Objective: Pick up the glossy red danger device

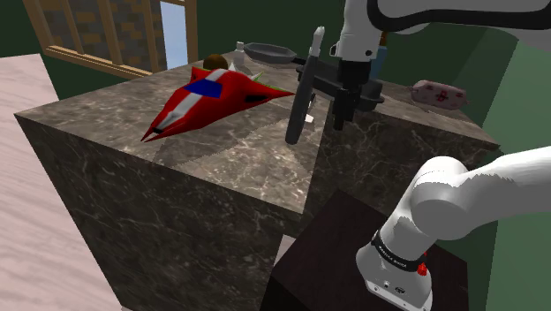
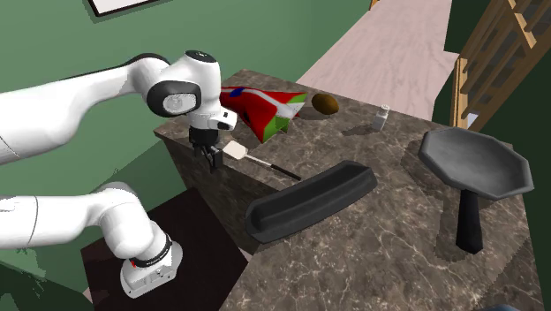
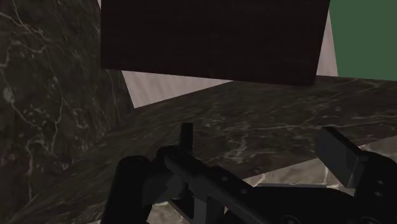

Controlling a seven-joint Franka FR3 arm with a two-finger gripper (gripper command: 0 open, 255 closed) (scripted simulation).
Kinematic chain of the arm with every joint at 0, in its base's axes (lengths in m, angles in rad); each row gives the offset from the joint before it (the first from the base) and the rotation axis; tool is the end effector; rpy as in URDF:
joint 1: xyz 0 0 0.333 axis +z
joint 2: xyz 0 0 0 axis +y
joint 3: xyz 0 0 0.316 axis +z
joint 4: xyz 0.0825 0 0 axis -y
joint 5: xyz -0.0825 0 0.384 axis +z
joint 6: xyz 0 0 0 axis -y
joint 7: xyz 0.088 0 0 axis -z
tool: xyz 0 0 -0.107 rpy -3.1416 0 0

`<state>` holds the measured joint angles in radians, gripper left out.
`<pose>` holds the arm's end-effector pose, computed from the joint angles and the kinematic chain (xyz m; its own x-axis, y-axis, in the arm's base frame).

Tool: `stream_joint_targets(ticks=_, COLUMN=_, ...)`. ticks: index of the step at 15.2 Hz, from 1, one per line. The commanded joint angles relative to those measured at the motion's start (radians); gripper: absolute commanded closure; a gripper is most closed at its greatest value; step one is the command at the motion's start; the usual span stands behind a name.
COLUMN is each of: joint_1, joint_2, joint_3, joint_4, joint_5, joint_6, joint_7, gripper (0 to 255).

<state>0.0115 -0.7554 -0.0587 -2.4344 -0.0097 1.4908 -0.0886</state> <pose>0.3002 -0.0188 0.5381 0.9807 0.0646 -0.1844 0.0568 -0.9973 -0.0471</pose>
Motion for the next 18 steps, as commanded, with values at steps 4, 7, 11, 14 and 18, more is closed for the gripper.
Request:
stream_joint_targets(ticks=4, joint_1=-0.029, joint_2=0.007, joint_3=0.072, joint_4=-0.062, joint_5=-0.155, joint_6=0.100, joint_7=0.038, gripper=0)
stream_joint_targets(ticks=7, joint_1=-0.070, joint_2=0.022, joint_3=0.141, joint_4=-0.121, joint_5=-0.320, joint_6=0.197, joint_7=0.092, gripper=0)
stream_joint_targets(ticks=11, joint_1=-0.146, joint_2=0.060, joint_3=0.226, joint_4=-0.188, joint_5=-0.563, joint_6=0.315, joint_7=0.200, gripper=0)
stream_joint_targets(ticks=14, joint_1=-0.220, joint_2=0.101, joint_3=0.289, joint_4=-0.221, joint_5=-0.767, joint_6=0.382, joint_7=0.309, gripper=0)
stream_joint_targets(ticks=18, joint_1=-0.321, joint_2=0.176, joint_3=0.363, joint_4=-0.236, joint_5=-1.066, joint_6=0.411, joint_7=0.492, gripper=0)
